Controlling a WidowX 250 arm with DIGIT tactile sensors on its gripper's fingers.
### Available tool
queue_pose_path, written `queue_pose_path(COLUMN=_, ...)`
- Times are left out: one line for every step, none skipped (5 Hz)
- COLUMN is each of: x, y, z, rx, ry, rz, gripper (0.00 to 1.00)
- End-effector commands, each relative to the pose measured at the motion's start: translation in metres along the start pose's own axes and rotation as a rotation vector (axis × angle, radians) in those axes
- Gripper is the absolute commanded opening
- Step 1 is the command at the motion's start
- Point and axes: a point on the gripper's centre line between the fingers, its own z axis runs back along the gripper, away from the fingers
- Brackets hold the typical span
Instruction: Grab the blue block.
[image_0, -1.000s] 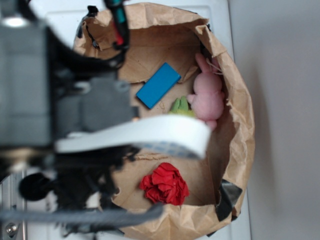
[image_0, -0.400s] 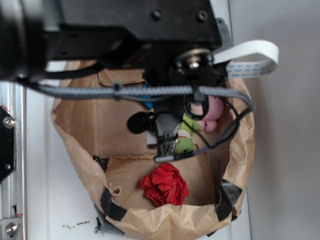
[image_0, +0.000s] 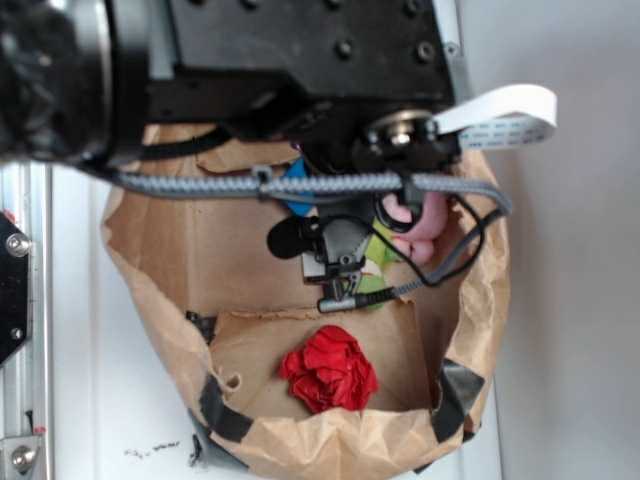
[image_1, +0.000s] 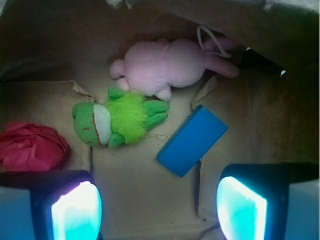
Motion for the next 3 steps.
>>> queue_pose_path(x=0.010, y=0.010, z=-0.006, rx=0.015, ry=0.014, rz=0.223, gripper=1.00)
queue_pose_path(x=0.008, y=0.011, z=-0.024, rx=-0.013, ry=0.063, rz=0.427, gripper=1.00)
queue_pose_path(x=0.009, y=0.005, z=-0.033, rx=-0.026, ry=-0.031, rz=0.568, gripper=1.00)
